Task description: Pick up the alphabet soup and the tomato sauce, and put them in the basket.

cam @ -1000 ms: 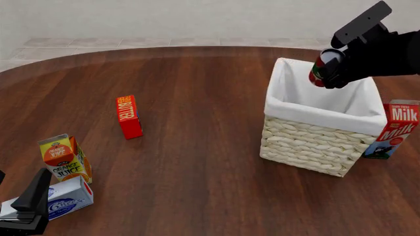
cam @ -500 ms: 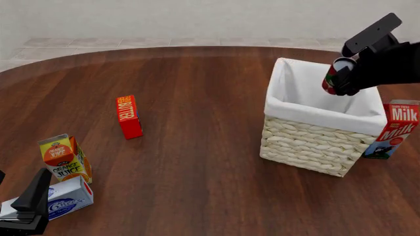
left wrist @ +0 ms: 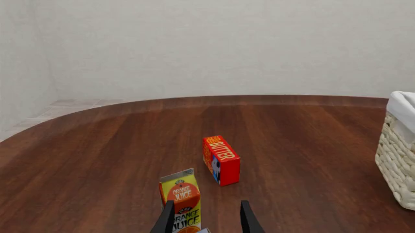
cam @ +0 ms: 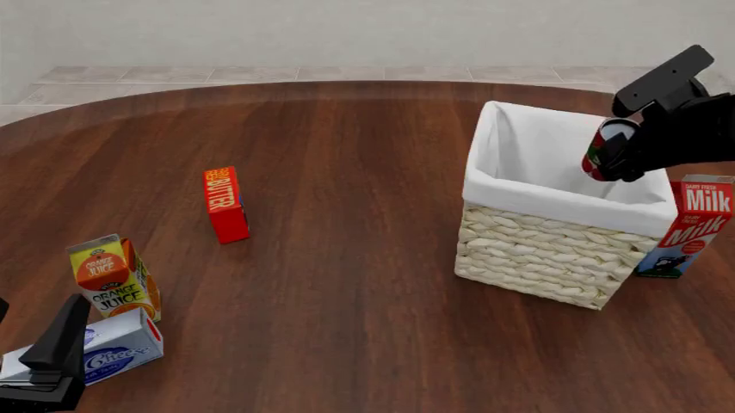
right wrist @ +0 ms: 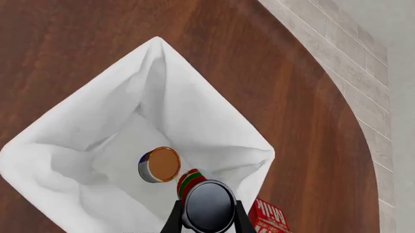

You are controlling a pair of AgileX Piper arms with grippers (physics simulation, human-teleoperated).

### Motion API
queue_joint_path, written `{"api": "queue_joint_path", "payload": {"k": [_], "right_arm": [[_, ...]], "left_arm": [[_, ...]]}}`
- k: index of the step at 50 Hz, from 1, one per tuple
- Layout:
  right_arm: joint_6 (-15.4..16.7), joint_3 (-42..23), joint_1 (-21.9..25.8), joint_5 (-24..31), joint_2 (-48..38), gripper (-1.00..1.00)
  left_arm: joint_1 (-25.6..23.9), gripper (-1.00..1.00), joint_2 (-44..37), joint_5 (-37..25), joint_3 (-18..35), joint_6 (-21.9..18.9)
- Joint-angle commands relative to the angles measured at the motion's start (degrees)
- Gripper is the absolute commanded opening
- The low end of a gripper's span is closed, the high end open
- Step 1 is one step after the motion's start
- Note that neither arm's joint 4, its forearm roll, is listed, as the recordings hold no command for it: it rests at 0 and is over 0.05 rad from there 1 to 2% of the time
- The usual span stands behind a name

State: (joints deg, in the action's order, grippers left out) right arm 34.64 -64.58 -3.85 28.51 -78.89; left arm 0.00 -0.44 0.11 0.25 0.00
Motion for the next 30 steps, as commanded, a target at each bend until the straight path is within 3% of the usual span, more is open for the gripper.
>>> {"api": "queue_joint_path", "payload": {"k": [1, 21, 22, 30], "right_arm": [[-0.59, 1.14, -0.75, -0.49, -0.39, -1.0], [-0.43, 2.26, -1.61, -0.75, -0.36, -1.0], [-0.41, 2.24, -1.59, -0.76, -0.31, 1.0], [-0.48, 1.72, -1.72, -0.65, -0.37, 1.0]], "left_arm": [[0.0, 1.0, 0.0, 0.0, 0.0, 0.0], [0.0, 1.0, 0.0, 0.0, 0.0, 0.0], [0.0, 1.0, 0.0, 0.0, 0.0, 0.0], [0.0, 1.0, 0.0, 0.0, 0.0, 0.0]]}}
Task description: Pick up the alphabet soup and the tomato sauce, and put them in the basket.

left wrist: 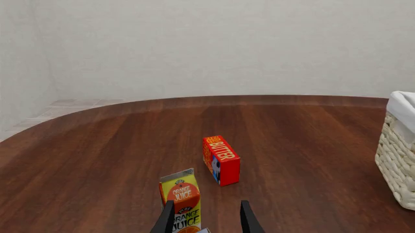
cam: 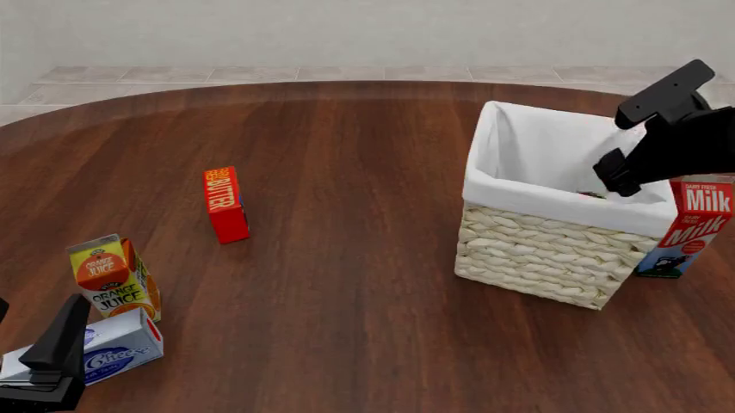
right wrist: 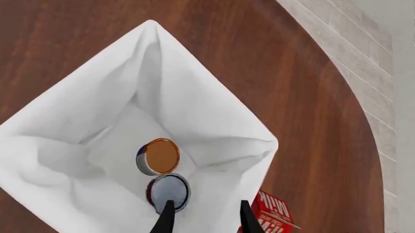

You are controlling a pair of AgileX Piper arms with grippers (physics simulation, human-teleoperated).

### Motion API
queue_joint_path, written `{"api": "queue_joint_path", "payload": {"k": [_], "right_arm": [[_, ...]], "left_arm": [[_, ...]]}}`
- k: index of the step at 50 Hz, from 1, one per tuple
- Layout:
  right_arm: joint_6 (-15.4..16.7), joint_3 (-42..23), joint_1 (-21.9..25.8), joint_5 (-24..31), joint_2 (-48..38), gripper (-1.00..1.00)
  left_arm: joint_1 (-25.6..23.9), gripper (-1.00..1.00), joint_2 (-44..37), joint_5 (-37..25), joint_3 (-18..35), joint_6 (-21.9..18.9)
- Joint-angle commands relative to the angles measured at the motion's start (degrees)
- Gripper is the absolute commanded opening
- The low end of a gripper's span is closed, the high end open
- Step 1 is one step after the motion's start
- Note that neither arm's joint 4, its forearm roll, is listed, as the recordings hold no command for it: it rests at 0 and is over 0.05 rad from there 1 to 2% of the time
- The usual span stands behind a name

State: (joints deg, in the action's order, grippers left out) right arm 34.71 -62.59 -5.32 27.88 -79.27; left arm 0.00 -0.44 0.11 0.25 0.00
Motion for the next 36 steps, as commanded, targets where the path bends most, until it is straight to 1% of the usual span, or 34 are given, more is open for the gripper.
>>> {"api": "queue_joint_path", "payload": {"k": [1, 25, 36], "right_arm": [[-0.57, -0.33, -0.28, 0.01, 0.02, 1.0], [-0.74, -1.71, -0.09, 0.99, 0.86, 1.0], [-1.04, -3.8, 0.69, 2.61, 1.84, 1.0]], "left_arm": [[0.0, 1.0, 0.0, 0.0, 0.0, 0.0], [0.0, 1.0, 0.0, 0.0, 0.0, 0.0], [0.0, 1.0, 0.0, 0.0, 0.0, 0.0]]}}
